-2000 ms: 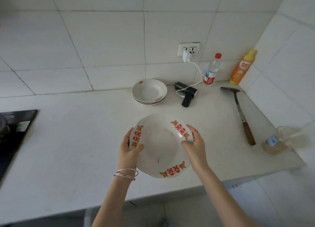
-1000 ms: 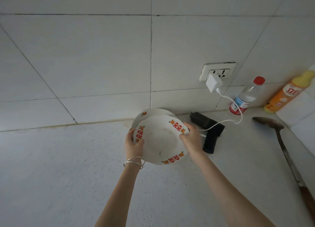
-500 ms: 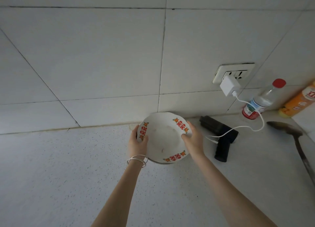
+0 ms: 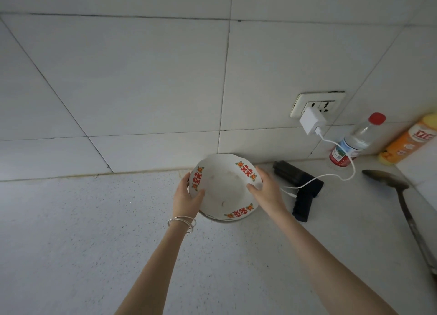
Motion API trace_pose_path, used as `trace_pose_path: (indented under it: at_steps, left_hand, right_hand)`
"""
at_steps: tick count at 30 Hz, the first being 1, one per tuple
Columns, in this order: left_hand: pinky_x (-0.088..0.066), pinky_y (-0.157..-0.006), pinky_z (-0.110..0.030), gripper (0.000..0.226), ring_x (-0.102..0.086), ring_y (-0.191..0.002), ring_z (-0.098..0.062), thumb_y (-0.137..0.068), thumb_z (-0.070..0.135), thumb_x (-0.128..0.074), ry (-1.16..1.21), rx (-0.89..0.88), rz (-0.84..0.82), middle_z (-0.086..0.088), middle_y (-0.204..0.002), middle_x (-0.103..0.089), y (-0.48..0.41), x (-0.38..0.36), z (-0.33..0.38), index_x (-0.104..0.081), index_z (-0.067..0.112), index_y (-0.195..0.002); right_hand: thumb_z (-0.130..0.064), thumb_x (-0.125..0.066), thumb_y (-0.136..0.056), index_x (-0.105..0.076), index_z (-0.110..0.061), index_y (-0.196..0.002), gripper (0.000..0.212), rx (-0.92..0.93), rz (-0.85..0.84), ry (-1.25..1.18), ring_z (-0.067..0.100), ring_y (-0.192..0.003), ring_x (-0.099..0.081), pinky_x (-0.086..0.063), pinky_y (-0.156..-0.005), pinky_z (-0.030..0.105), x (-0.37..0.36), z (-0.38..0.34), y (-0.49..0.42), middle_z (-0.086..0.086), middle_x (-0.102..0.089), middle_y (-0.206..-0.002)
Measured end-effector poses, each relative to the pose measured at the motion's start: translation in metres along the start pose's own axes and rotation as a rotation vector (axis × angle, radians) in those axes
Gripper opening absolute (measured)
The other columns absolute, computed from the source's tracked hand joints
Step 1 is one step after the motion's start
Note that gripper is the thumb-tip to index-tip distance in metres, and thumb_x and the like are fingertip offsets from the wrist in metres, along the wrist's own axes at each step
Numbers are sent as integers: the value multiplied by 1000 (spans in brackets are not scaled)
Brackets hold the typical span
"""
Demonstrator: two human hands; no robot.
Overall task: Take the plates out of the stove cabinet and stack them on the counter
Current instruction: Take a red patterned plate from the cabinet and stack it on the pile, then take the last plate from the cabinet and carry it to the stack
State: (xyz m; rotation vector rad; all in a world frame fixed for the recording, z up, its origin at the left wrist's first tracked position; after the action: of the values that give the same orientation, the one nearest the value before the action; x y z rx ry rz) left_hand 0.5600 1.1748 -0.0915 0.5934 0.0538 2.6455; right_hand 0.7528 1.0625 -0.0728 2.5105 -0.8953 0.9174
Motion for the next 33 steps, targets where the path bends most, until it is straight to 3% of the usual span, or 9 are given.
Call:
trace_pose_path:
  at_steps: [2,5,8,13,20,27,33]
  left_hand:
    - [-41,-90,-28,54,-50,-115,-21,-83,17,-64,-129,-78,-13,-8,-130,-51,15,11,10,-44,10,-133]
    - [-40,-97,-36,53,-47,-122,-27,-84,29,-59,-389,-230,-19,-8,-136,-48,44,26,30,-45,10,-132]
    - [-39,-101,-44,61,-50,-121,-27,-80,48,-41,-595,-375,54,-6,-133,-53,88,40,52,-50,13,-129]
    - [-33,-105,-47,55,-51,-122,-27,-82,45,-38,-764,-477,171,-5,-128,-58,179,54,72,-55,14,-124]
    - [-35,-105,-48,51,-48,-125,-27,-83,42,-40,-825,-375,278,-4,-130,-56,330,53,58,-54,16,-125]
    - [-39,-102,-51,53,-52,-121,-28,-85,44,-35,-902,-96,337,-5,-130,-57,483,51,17,-55,17,-125]
    - [-40,-101,-50,53,-54,-119,-27,-78,39,-39,-914,45,426,-4,-126,-59,588,70,-4,-58,16,-121]
  right_hand:
    - [-18,-64,-85,-41,-12,-135,56,90,-16,76,20,-122,-47,-44,-99,34,12,-10,13,5,-45,-135]
    - [-19,-61,-87,-41,-9,-136,54,264,14,194,19,-125,-43,-38,-100,28,35,-29,40,5,-41,-140]
    - [-27,-61,-85,-48,-8,-131,51,436,93,334,26,-120,-49,-42,-101,38,55,-46,76,9,-50,-134]
    - [-36,-44,-87,-52,-7,-127,49,627,149,467,26,-120,-49,-38,-102,49,75,-57,152,10,-54,-130]
    - [-36,-38,-88,-48,-9,-131,52,737,4,474,23,-127,-45,-31,-108,45,76,-31,271,8,-52,-134]
    - [-41,-30,-90,-45,-13,-134,55,897,-236,472,22,-131,-41,-29,-110,46,59,-7,383,6,-49,-138]
    - [-38,-36,-89,-50,-12,-129,50,1063,-360,411,22,-126,-46,-34,-106,46,44,-13,459,6,-53,-133]
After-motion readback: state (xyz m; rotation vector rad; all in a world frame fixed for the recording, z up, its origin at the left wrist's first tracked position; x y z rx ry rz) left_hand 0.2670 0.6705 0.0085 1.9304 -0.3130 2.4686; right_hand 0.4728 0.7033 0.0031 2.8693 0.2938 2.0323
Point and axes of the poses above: each hand's wrist, its own y-axis away from the middle knuckle, its own x-axis out of the back of the hand, z = x × y, the point moved 3 cm from there along -y, towards the middle knuckle
